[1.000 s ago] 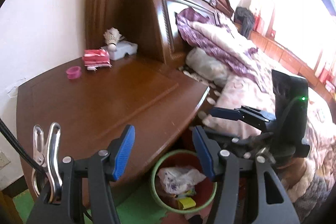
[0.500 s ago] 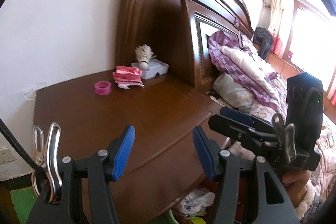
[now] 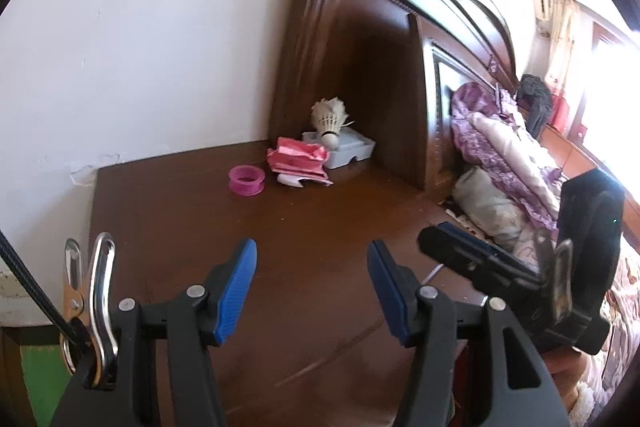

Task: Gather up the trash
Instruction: 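Reach both open grippers toward the crumpled pink paper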

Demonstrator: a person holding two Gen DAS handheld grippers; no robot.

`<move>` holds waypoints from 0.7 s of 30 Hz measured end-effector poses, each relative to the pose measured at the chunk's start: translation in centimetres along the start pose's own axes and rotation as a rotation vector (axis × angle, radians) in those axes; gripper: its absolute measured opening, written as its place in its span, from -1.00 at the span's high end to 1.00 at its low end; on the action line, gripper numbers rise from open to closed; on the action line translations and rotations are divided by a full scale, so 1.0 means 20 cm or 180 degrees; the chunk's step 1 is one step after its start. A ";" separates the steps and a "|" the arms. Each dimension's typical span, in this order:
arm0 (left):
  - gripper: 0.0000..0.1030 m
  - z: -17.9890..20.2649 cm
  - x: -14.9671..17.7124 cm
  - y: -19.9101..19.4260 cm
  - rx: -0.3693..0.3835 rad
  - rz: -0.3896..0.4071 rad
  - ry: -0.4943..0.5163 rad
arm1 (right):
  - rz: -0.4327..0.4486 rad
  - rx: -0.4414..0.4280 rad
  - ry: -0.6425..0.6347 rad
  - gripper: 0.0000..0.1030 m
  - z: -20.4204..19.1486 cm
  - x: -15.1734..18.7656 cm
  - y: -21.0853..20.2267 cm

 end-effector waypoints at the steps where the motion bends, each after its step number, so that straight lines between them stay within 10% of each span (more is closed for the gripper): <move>1: -0.18 -0.01 0.00 0.01 -0.0022 -0.0004 -0.0034 | -0.0004 -0.0005 0.0013 -0.46 0.01 -0.01 0.02; 21: -0.22 -0.18 -0.30 0.47 -0.0157 -0.0359 -0.0127 | -0.0557 0.0427 -0.0688 -0.48 0.13 -0.17 0.41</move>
Point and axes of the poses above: each gripper's, at about its wrist camera, not at the fingertips, and y roughly the way its jaws point, z to its right, x to its underside, the point moved 1 cm from there along y, roughly the way its jaws point, and after that the axes turned 12 degrees about -y, right-handed, at the moved point
